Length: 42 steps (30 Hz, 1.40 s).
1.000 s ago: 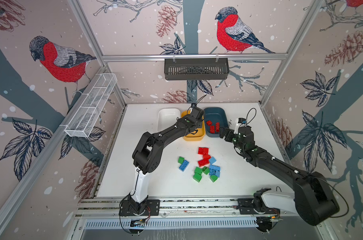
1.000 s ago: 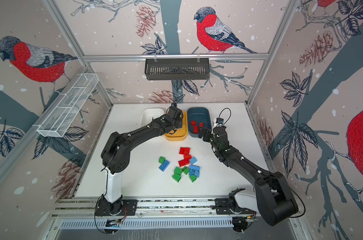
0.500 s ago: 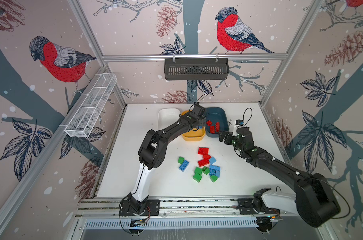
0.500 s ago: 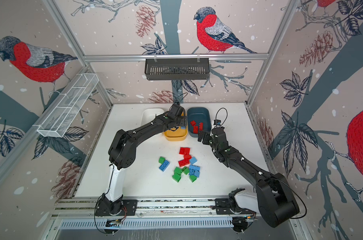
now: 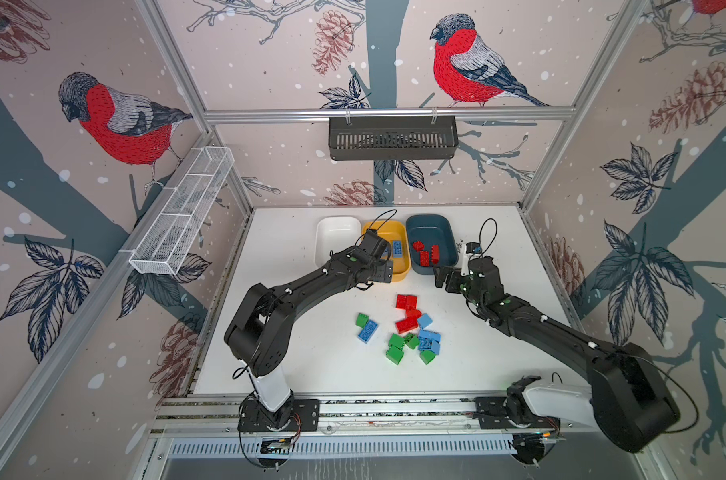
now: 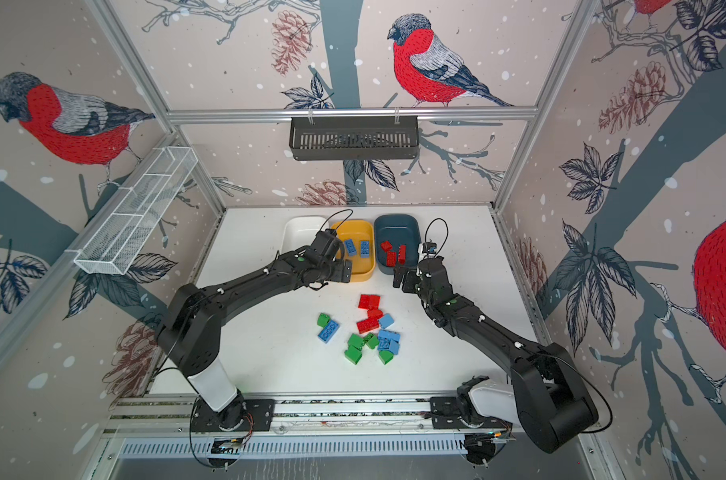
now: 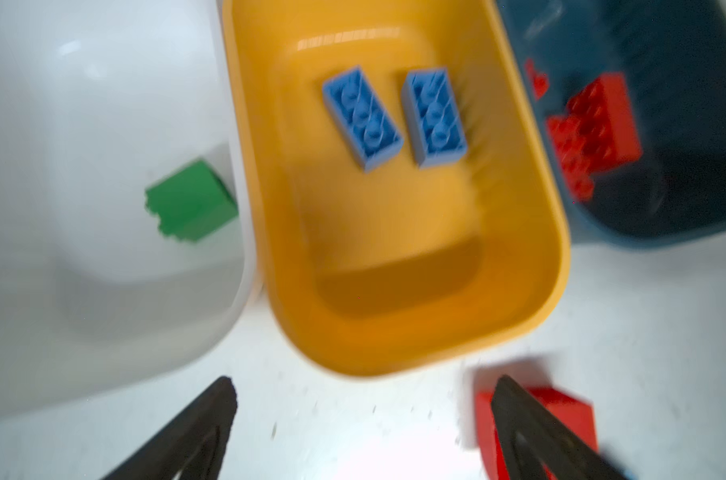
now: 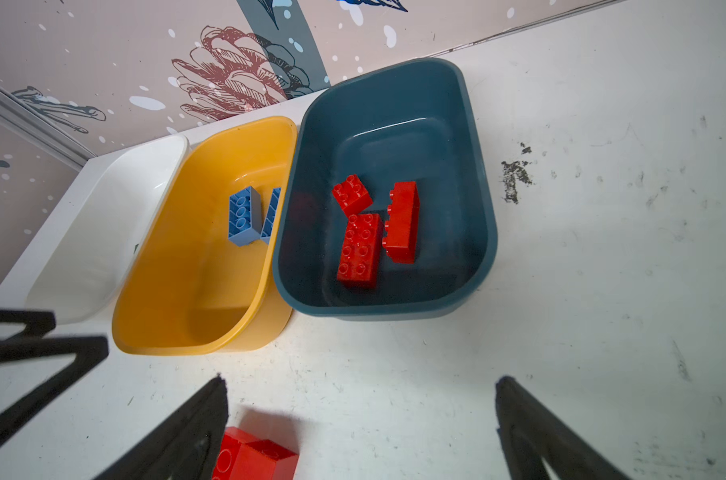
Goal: Sort the legos into containers by color
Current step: 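Lower the left gripper onto a green brick in the pile and close it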
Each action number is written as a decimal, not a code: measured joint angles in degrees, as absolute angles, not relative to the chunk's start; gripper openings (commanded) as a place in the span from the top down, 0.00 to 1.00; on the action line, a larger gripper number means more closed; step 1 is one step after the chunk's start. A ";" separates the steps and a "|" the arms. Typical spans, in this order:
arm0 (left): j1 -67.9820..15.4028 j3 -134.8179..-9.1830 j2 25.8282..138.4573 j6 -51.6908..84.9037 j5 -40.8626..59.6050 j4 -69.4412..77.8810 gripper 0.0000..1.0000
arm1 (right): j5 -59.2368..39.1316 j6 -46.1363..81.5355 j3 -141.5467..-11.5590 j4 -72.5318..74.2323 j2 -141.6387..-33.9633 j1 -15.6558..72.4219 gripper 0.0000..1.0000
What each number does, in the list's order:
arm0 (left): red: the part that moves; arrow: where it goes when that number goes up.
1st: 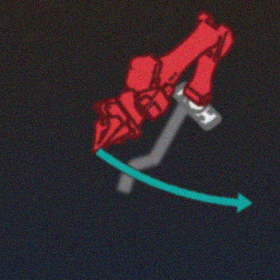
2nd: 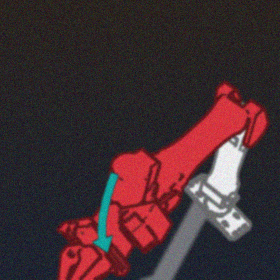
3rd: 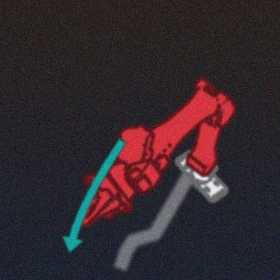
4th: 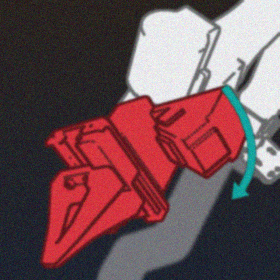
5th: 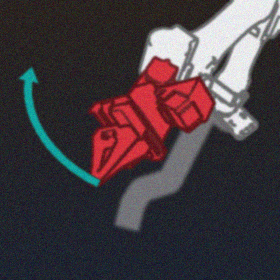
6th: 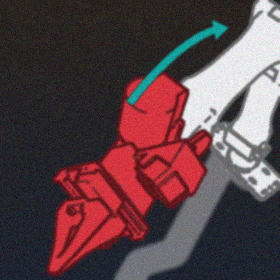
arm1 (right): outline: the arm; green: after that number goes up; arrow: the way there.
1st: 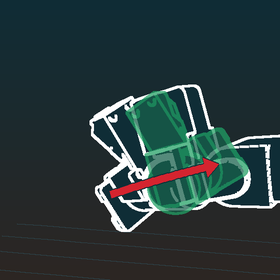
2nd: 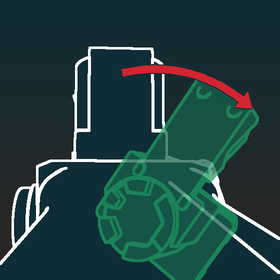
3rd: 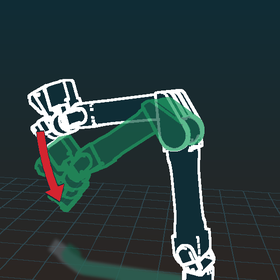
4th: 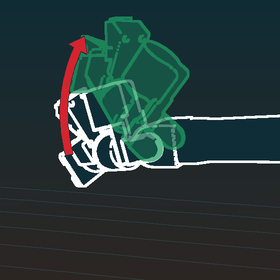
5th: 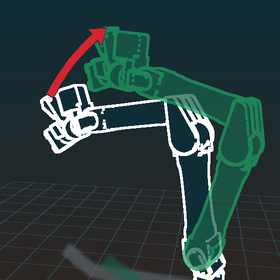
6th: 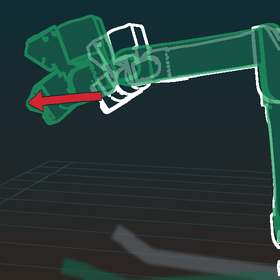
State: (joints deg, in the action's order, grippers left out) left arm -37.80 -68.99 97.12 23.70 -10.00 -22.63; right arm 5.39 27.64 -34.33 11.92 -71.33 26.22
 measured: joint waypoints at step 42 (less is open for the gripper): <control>-37.71 -50.17 93.21 22.41 1.19 -22.72 0.51 | 9.47 25.52 -38.89 12.43 -78.78 29.91 0.01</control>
State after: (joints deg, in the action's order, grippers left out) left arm -37.71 -50.17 93.21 22.41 1.19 -22.72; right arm 9.47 25.52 -38.89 12.43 -78.78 29.91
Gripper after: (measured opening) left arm 0.503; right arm 0.995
